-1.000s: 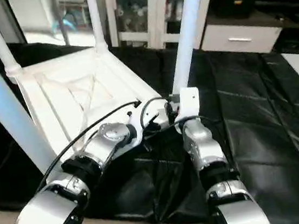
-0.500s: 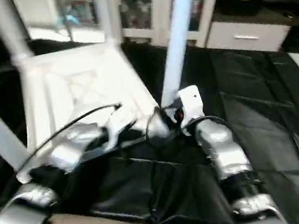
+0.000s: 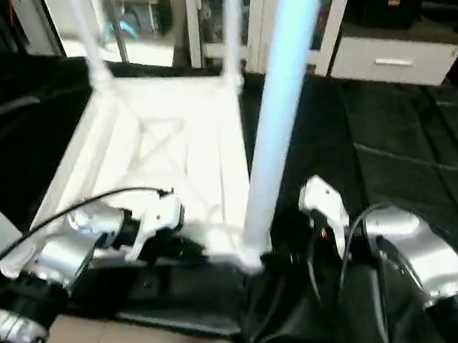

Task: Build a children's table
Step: Rotate leg to tighten

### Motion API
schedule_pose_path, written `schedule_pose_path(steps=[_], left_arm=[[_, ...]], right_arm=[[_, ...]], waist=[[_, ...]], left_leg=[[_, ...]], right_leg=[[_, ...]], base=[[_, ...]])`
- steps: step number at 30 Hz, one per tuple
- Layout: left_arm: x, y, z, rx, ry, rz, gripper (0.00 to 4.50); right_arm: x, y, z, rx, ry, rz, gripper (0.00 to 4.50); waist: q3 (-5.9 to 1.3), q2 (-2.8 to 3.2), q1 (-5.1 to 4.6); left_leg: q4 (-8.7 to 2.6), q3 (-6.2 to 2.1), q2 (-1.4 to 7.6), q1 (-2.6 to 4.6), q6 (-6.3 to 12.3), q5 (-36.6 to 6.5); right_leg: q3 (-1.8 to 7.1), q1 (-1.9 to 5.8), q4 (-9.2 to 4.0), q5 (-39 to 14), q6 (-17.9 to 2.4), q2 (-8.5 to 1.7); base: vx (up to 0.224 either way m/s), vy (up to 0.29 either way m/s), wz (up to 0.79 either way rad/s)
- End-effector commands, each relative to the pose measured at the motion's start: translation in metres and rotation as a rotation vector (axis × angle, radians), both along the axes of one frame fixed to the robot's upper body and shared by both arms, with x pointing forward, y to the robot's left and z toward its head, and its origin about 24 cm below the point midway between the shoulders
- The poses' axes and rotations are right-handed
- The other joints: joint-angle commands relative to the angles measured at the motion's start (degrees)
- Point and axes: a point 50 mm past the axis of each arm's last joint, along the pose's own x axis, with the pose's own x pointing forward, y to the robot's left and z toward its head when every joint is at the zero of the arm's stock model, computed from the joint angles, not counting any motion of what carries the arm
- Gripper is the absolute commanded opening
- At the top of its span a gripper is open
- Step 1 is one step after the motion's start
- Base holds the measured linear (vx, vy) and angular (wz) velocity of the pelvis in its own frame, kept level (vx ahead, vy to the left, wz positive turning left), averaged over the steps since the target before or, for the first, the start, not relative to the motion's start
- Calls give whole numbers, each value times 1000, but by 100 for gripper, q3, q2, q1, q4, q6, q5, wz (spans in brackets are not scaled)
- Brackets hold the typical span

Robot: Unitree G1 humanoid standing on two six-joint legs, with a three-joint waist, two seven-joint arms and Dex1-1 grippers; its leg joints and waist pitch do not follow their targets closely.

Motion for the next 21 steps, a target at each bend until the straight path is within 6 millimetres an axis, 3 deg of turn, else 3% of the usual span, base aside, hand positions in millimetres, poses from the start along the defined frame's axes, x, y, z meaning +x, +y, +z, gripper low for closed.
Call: schedule_pose_path(steps=[1, 4, 5, 8, 10, 11, 12, 13, 15, 16, 18, 20, 21], left_arm=[[-11, -8, -10, 41, 55, -88, 0], [-11, -11, -9, 45, 55, -98, 0], [-12, -12, -8, 42, 53, -104, 0], [-14, -13, -7, 40, 54, -108, 0], [-14, -13, -8, 43, 53, -104, 0], [-13, -13, -8, 42, 53, -100, 0], [-13, -13, -8, 41, 53, -97, 0], [-12, -12, -9, 44, 52, -92, 0], [-12, -11, -9, 49, 49, -89, 0], [-12, -10, -10, 53, 46, -86, 0], [-12, -9, -10, 52, 47, -79, 0], [-12, -9, -11, 54, 52, -75, 0], [-12, -10, -11, 58, 50, -70, 0]], right_arm=[[-1, 1, 3, -11, 0, 26, 446], [-2, 3, 1, -4, 14, 44, 446], [-3, 6, 1, -4, 20, 74, 446], [-3, 9, -1, 3, 27, 99, 430], [0, 10, -2, 4, 27, 99, 418], [1, 11, -2, 7, 25, 100, 410], [1, 12, -2, 10, 25, 102, 399], [1, 14, -2, 15, 27, 110, 399], [1, 15, -2, 18, 29, 117, 373], [2, 17, -2, 21, 28, 122, 367], [3, 19, -3, 25, 30, 128, 362], [3, 20, -4, 30, 36, 138, 344], [2, 21, -4, 30, 42, 154, 324]], waist=[[-313, 29, -22], [-316, 22, 2], [-337, 72, 15], [-346, 26, 9], [-340, 28, 8], [-337, -4, 1], [-342, 10, 12], [-338, -44, 7], [-339, -6, 20], [-341, -47, 19], [-346, -35, 30], [-343, -78, 36], [-342, -59, 43]], left_leg=[[-431, 2, 126, 60, 360, -1199], [-430, -1, 117, 43, 364, -1189], [-421, -8, 116, 54, 370, -1115], [-408, -2, 118, 46, 435, -1022], [-405, 1, 116, 42, 446, -1011], [-404, 3, 117, 36, 446, -1030], [-407, -1, 117, 45, 435, -1029], [-400, 5, 117, 41, 440, -1016], [-400, -1, 121, 49, 432, -988], [-395, 3, 121, 47, 444, -968], [-388, 5, 113, 45, 463, -920], [-388, 2, 112, 32, 471, -913], [-387, 0, 114, 33, 474, -917]], right_leg=[[165, 333, -248, -881, -1430, -74], [162, 359, -227, -763, -1500, -81], [161, 369, -208, -642, -1535, -87], [152, 383, -188, -457, -1621, -84], [153, 380, -193, -504, -1628, -87], [152, 375, -196, -588, -1620, -88], [150, 378, -195, -622, -1612, -89], [155, 375, -196, -668, -1590, -89], [158, 370, -195, -701, -1554, -92], [156, 371, -193, -680, -1549, -88], [157, 367, -185, -661, -1549, -96], [153, 374, -181, -697, -1538, -98], [157, 372, -180, -731, -1528, -104]], base=[[0, 0, 0], [0, 0, 0], [0, 0, 0], [0, 0, 0], [0, 0, 0], [0, 0, 0], [0, 0, 0], [0, 0, 0], [0, 0, 0], [0, 0, 0], [0, 0, 0], [0, 0, 0], [0, 0, 0]])
